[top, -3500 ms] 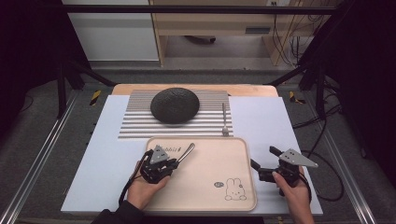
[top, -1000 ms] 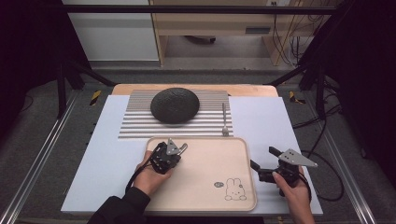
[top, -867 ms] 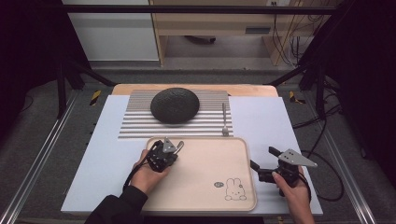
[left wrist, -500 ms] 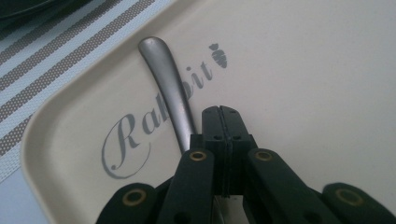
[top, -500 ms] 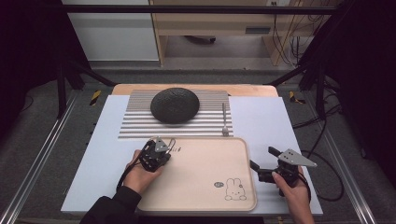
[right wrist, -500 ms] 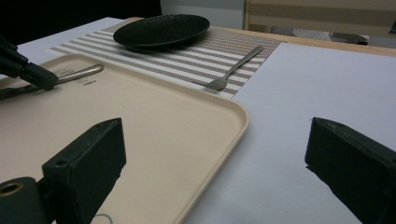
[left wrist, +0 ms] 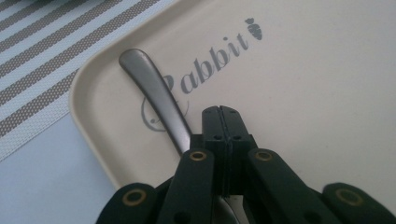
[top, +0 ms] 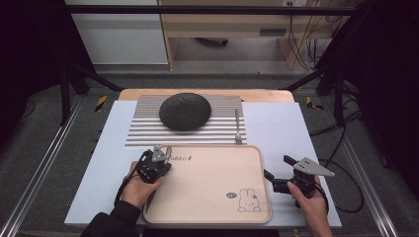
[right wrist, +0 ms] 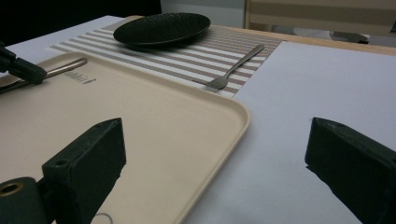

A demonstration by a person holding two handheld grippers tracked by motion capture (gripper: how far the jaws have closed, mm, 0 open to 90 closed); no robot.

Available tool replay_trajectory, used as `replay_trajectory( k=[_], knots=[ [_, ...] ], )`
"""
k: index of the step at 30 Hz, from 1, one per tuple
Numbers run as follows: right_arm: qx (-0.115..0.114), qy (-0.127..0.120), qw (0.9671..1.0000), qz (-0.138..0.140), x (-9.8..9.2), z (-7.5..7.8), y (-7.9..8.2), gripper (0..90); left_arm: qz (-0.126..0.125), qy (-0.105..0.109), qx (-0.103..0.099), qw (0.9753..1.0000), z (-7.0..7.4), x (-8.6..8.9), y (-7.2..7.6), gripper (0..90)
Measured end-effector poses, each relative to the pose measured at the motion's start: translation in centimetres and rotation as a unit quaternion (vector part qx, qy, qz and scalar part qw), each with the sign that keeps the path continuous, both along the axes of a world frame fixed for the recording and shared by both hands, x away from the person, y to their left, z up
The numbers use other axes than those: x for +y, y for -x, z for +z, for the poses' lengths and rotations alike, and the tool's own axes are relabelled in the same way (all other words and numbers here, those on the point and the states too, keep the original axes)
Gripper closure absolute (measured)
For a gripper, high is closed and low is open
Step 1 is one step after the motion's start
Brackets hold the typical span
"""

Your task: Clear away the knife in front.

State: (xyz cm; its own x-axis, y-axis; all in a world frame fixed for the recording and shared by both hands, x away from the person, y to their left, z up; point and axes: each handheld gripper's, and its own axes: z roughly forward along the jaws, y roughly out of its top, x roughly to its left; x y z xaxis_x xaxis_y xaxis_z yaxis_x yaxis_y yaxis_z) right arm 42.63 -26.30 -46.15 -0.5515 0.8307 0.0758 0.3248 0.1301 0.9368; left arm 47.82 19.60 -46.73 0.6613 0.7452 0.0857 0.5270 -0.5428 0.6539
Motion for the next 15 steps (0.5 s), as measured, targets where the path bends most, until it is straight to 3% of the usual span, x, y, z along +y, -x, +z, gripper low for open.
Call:
replay_trajectory(
  k=[5,12,15],
  knots=[
    [0.001,0.000,1.0000,0.000,0.0,0.0,0.0,5.4,0.004,0.000,-0.001,1.0000,0.0,0.6,0.3,90.0],
    [0.001,0.002,1.0000,-0.001,0.0,-0.1,0.0,5.4,0.013,0.016,-0.001,0.9998,-0.2,1.0,0.5,90.0],
    [0.001,0.002,1.0000,-0.001,0.0,-0.1,0.0,5.4,0.016,0.025,-0.018,0.9994,-0.1,1.2,0.5,90.0]
  ],
)
